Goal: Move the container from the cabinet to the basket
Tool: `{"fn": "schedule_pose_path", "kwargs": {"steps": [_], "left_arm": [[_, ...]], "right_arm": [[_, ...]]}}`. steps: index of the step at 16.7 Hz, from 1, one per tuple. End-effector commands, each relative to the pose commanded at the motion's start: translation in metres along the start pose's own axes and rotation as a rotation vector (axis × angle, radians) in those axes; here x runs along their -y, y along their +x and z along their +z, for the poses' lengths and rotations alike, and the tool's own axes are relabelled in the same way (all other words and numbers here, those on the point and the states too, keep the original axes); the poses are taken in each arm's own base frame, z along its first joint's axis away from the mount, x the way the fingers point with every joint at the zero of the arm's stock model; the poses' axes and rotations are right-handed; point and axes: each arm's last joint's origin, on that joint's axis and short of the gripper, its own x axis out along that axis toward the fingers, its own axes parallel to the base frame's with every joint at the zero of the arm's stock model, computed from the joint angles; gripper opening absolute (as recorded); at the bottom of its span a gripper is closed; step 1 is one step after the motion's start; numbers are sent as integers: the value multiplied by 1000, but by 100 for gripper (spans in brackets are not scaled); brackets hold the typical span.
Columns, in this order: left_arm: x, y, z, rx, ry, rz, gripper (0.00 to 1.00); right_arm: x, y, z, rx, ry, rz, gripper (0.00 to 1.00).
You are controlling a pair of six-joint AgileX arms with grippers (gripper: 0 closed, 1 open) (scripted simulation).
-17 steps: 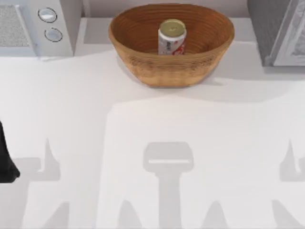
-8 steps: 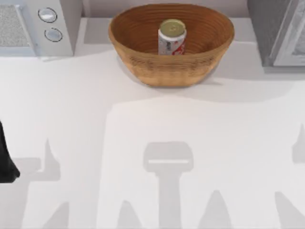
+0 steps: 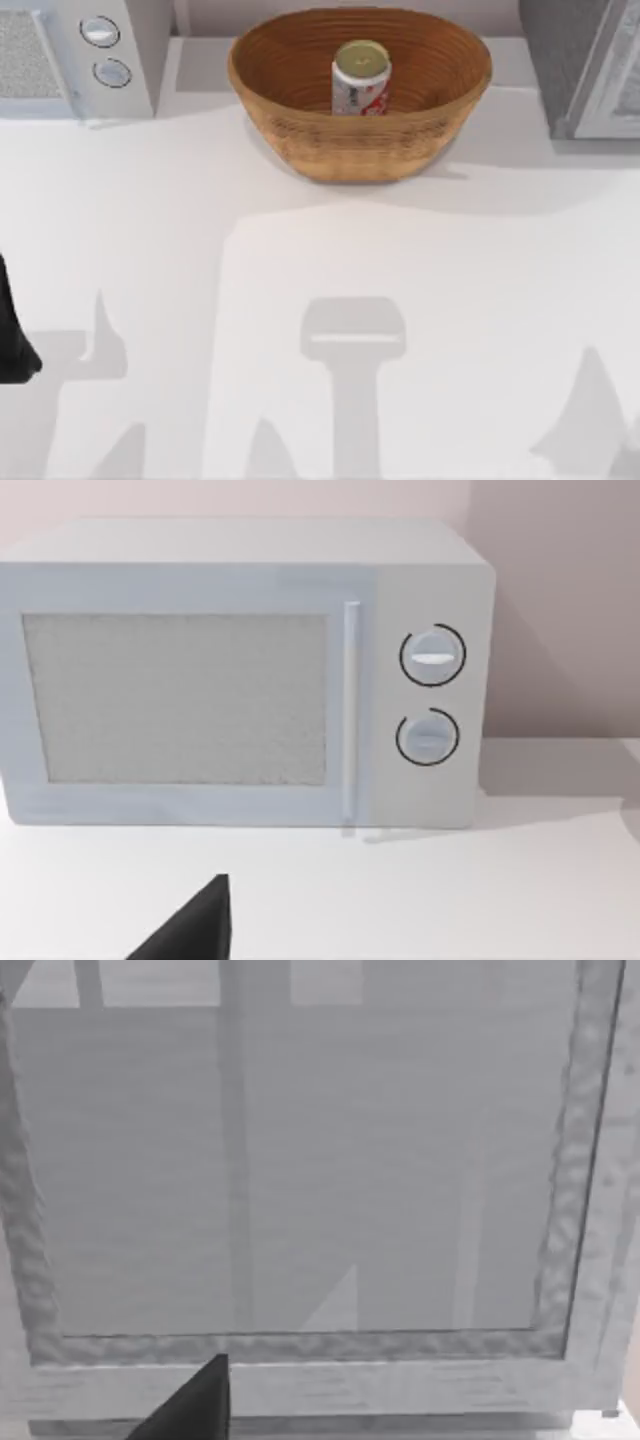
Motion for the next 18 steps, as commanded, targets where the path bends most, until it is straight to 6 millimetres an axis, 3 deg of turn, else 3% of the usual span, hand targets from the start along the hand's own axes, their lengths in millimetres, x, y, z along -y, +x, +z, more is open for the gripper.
{"fn": "schedule_pose_path", "kwargs": {"steps": [3,6,14,18], "left_arm": [[0,0,0,0,0,0,100],[0,0,0,0,0,0,100],[0,0,0,0,0,0,100],[0,0,0,0,0,0,100]], "right_arm": [[37,-1,-15,-6,7,14,100],[62,-7,-26,-2,2,24,100],[68,-10,-30,-1,0,32,100],[85,1,-11,3,-6,41,100]]}}
